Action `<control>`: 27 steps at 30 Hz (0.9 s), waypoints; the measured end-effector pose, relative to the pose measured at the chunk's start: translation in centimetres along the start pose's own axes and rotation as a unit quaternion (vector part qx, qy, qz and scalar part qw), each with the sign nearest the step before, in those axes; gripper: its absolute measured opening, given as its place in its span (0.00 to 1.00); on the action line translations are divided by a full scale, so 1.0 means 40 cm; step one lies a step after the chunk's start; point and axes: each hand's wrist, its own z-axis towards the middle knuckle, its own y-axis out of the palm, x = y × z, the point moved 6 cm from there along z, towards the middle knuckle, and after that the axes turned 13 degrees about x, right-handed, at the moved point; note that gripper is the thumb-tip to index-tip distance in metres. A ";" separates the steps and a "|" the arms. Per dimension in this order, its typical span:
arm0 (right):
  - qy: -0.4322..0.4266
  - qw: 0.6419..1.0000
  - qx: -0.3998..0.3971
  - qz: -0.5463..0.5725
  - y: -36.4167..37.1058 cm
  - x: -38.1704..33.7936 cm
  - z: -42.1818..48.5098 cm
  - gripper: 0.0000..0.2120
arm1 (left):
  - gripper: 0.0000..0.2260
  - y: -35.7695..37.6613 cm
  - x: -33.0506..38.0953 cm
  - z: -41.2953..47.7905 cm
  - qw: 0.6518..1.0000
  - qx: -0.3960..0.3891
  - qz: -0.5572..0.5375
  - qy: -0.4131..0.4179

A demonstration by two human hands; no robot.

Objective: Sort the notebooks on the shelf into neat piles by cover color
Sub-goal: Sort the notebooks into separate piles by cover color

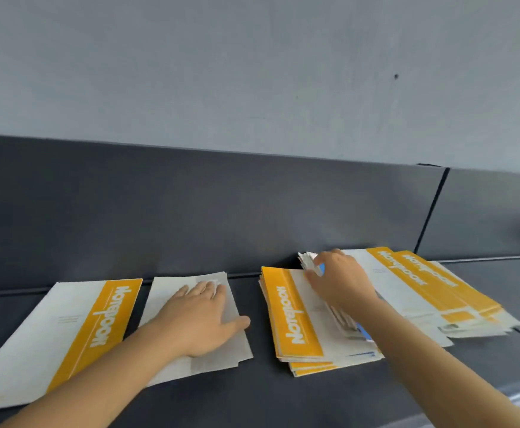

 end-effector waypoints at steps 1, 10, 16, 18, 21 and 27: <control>0.010 1.000 0.007 -0.027 -0.014 0.061 0.017 0.18 | 0.37 -0.022 0.045 0.014 0.999 0.026 -0.019 0.006; 0.143 0.971 -0.176 -0.078 -0.022 0.457 0.031 0.26 | 0.25 -0.091 0.434 0.206 0.952 0.150 -0.268 -0.018; 0.076 0.977 -0.180 -0.083 -0.001 0.495 0.032 0.28 | 0.30 -0.042 0.575 0.293 0.922 0.062 -0.373 -0.090; 0.059 0.980 -0.176 -0.072 -0.007 0.480 0.024 0.27 | 0.31 -0.036 0.587 0.307 0.912 0.060 -0.389 -0.114; 0.041 0.983 -0.168 -0.053 -0.021 0.466 0.009 0.27 | 0.25 -0.029 0.578 0.321 0.899 0.079 -0.406 -0.145; 0.020 0.981 -0.186 -0.059 -0.012 0.447 -0.008 0.33 | 0.26 -0.037 0.571 0.295 0.907 0.129 -0.376 -0.141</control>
